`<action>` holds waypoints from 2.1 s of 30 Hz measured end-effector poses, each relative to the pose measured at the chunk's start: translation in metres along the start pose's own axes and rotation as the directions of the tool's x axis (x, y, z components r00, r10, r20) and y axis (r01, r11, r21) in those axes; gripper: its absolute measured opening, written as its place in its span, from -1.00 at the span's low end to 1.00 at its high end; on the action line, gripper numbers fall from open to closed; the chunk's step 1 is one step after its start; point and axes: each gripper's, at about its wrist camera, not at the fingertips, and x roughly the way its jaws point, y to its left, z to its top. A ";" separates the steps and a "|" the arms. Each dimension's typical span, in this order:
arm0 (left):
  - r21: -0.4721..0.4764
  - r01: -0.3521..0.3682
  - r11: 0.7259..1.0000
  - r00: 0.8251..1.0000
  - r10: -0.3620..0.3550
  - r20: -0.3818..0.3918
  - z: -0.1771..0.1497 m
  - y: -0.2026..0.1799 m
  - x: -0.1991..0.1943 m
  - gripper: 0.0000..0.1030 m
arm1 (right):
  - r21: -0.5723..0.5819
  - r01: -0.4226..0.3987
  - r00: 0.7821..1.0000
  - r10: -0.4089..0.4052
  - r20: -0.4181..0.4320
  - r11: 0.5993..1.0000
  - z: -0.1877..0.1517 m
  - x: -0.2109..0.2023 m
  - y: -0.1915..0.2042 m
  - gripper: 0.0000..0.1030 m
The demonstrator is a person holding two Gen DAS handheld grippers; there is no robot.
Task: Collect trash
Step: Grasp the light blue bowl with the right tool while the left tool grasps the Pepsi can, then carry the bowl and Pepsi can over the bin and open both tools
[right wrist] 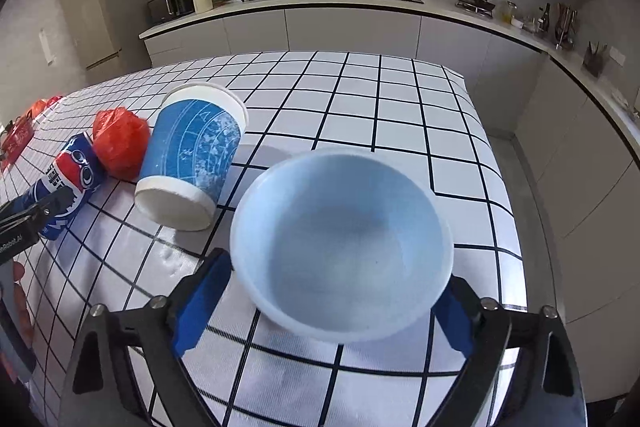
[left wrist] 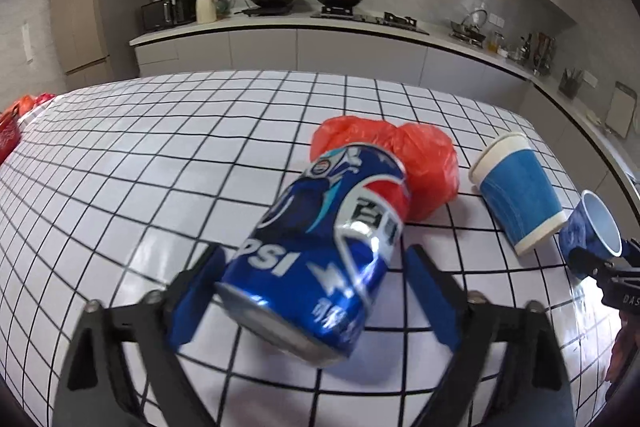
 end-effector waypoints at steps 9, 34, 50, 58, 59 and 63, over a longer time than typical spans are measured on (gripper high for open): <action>-0.010 0.047 0.999 0.999 -0.047 0.024 -0.006 -0.006 -0.014 0.36 | 0.022 -0.015 1.000 0.015 -0.001 1.000 0.002 0.000 -0.004 0.50; 0.014 0.064 0.998 0.998 -0.064 0.010 -0.011 -0.026 -0.030 0.26 | -0.007 -0.038 0.999 0.038 0.036 0.999 -0.008 -0.030 0.003 0.47; 0.028 0.092 0.995 0.994 -0.093 0.054 -0.039 -0.066 -0.100 0.26 | -0.040 -0.054 0.994 0.058 0.091 0.998 -0.032 -0.109 -0.012 0.47; 0.046 0.089 0.995 0.994 -0.092 0.064 -0.056 -0.094 -0.130 0.26 | -0.044 -0.074 0.991 0.079 0.104 0.996 -0.052 -0.146 -0.030 0.47; 0.050 0.089 0.995 0.994 -0.093 0.065 -0.057 -0.097 -0.134 0.26 | -0.045 -0.075 0.991 0.080 0.109 0.996 -0.055 -0.151 -0.034 0.47; 0.069 0.105 0.992 0.991 -0.109 0.071 -0.065 -0.117 -0.150 0.26 | -0.047 -0.080 0.989 0.085 0.118 0.996 -0.069 -0.174 -0.050 0.47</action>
